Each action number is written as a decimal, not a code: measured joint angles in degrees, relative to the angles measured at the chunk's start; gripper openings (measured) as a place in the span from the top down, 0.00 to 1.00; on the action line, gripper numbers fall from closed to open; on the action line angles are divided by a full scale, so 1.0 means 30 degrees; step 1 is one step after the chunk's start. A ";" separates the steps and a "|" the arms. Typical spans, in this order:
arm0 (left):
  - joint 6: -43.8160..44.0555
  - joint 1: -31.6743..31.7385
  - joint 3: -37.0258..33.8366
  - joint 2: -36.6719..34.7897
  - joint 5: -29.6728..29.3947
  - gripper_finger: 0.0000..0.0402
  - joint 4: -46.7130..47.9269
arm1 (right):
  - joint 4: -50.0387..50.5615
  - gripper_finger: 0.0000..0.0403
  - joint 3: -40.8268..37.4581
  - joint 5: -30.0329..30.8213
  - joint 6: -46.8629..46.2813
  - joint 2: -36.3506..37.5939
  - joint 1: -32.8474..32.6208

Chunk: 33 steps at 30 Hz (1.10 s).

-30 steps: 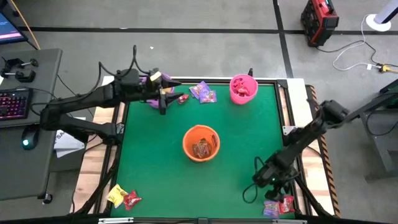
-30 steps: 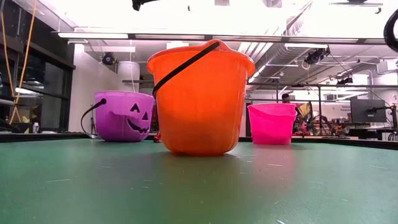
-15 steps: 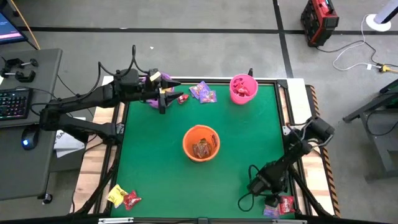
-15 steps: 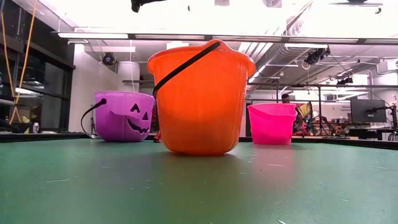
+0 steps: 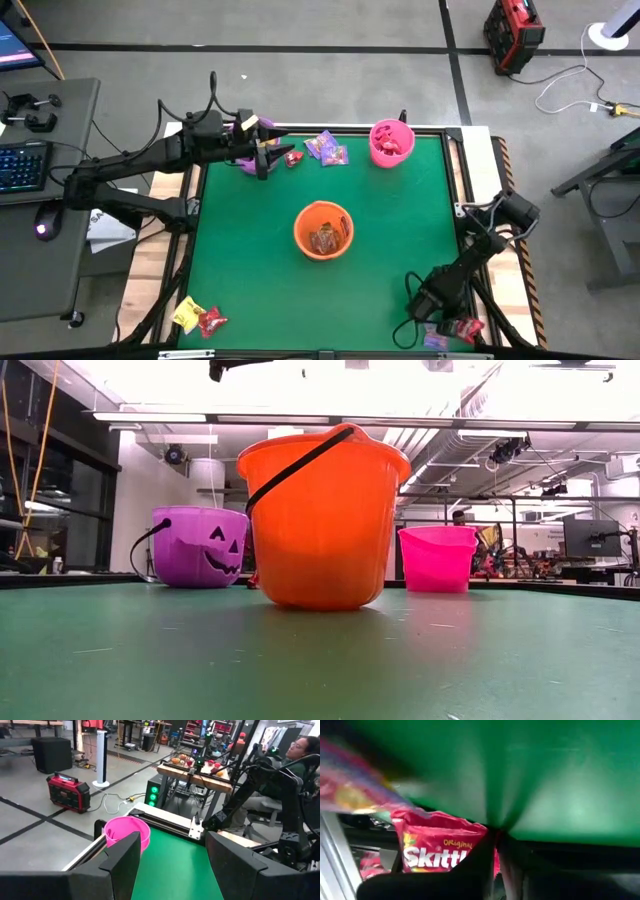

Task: Sort candy by brand, put in halloween buckets
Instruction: Put the red candy into the pink bucket

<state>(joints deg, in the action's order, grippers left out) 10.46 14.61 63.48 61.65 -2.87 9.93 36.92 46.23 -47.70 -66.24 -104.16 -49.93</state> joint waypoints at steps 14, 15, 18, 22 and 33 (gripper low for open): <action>-0.0035 0.0444 0.0029 -0.2149 -0.0474 0.47 -0.1807 | 1.3230 1.00 0.7179 0.9896 0.7779 0.3183 0.4090; -0.0035 0.0517 0.0029 -0.2361 -0.0503 0.47 -0.1791 | 1.3981 1.00 0.7623 1.1173 0.7826 0.3403 0.4725; -0.0035 0.0539 0.0029 -0.2894 -0.0503 0.47 -0.1727 | 1.5077 1.00 0.8614 1.4953 0.7779 0.4021 0.7058; -0.0035 0.0532 0.0029 -0.3220 -0.0495 0.47 -0.1718 | 1.5064 1.00 0.9550 1.9875 0.7667 0.4849 1.0355; 0.2655 -0.0251 0.0022 -0.3115 -0.0048 0.47 0.1388 | 0.7760 1.00 0.9941 2.8443 1.1016 0.7853 2.0312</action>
<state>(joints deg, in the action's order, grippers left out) 18.42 13.86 63.55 52.30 -3.02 14.09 60.20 76.05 37.63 -33.19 -80.60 11.01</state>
